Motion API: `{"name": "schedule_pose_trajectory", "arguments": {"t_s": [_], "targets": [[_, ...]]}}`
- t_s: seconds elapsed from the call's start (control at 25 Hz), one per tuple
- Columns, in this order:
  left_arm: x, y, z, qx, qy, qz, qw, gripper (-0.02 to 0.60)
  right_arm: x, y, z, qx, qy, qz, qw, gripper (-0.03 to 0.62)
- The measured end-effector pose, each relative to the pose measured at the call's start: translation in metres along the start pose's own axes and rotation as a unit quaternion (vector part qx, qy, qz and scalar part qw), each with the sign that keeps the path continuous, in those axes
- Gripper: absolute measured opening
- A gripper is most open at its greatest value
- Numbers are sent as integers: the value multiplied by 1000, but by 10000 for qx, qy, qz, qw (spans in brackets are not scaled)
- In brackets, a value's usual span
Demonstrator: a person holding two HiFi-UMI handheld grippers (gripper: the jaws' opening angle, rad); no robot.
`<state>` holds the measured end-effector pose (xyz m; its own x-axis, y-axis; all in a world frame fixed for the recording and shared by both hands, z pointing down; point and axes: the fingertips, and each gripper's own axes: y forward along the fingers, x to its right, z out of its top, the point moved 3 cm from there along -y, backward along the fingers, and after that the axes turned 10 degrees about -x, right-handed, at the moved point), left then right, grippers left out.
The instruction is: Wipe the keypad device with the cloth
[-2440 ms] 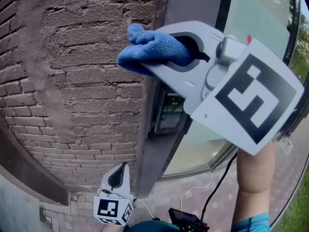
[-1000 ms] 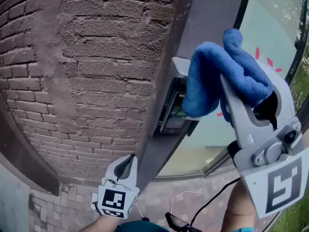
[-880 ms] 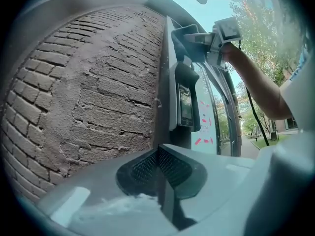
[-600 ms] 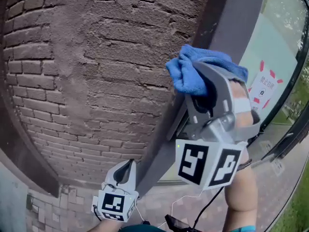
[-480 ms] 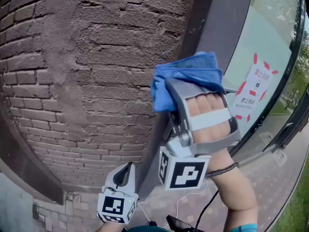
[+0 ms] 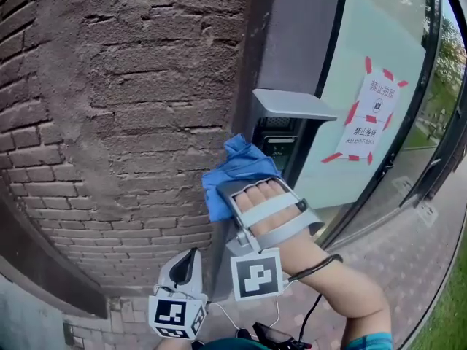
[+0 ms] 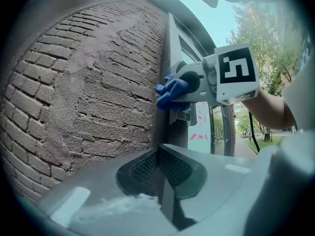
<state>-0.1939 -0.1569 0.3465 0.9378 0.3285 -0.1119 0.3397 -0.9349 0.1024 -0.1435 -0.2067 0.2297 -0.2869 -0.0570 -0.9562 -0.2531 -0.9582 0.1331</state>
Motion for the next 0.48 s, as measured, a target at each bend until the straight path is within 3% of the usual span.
{"name": "schedule_pose_trajectory", "arguments": {"t_s": [0.12, 0.24, 0.36, 0.48], "targets": [[2, 1, -1, -41, 37, 29, 10000, -9, 2, -13, 2, 269, 171, 42, 9995, 67], [3, 3, -3, -67, 74, 75, 9999, -9, 51, -29, -6, 434, 386, -1037, 9929, 67], [4, 3, -1, -50, 97, 143, 9998, -9, 108, -43, -17, 630, 799, -2198, 9702, 67], [5, 2, 3, -3, 126, 235, 9996, -9, 135, -40, -30, 610, 1074, -2613, 9573, 67]]}}
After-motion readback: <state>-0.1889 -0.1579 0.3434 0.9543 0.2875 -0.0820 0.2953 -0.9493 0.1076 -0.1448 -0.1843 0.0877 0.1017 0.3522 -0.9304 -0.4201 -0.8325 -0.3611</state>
